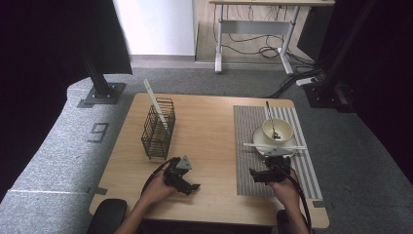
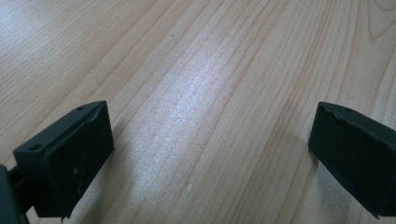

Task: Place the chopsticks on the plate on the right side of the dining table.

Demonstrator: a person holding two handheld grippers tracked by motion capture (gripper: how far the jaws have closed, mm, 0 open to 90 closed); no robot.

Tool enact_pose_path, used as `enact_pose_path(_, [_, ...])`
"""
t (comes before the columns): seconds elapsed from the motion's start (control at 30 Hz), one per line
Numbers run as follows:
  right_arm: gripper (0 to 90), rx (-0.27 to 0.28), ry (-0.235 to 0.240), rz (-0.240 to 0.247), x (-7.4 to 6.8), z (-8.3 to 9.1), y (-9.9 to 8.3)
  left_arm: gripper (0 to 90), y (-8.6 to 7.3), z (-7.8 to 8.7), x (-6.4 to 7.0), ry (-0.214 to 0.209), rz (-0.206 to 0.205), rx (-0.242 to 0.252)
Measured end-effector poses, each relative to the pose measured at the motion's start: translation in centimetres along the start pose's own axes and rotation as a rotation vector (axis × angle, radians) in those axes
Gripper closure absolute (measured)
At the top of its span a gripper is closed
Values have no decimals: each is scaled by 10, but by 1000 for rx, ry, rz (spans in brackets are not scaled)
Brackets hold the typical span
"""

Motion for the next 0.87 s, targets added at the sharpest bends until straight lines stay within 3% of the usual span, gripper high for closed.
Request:
enact_pose_path(0.07, [0,-20,-1,27,-3,-10,-5,0,0,0,0,0,0,0])
enact_pose_path(0.27, [0,-12,1,51,-5,-38,-23,0,0,0,0,0,2,0])
enact_pose_path(0.4, [0,0,13,31,-3,-48,-30,0,0,0,0,0,2,0])
enact_pose_path(0.47, [0,-3,5,34,-2,-51,-34,0,0,0,0,0,2,0])
enact_pose_path(0.6, [0,6,25,-18,-1,-54,-38,0,0,0,0,0,2,0])
enact_pose_path(0.87, [0,5,25,-17,-1,-55,-38,0,0,0,0,0,1,-1])
Point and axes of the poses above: each handheld gripper's, and its own axes: z roughly backward along the jaws, y roughly out of its top, x roughly to its right, the point moved 6 cm from there along -z, roughly forward along the jaws, and after that the axes turned 10 degrees about x, right-handed, at the moved point
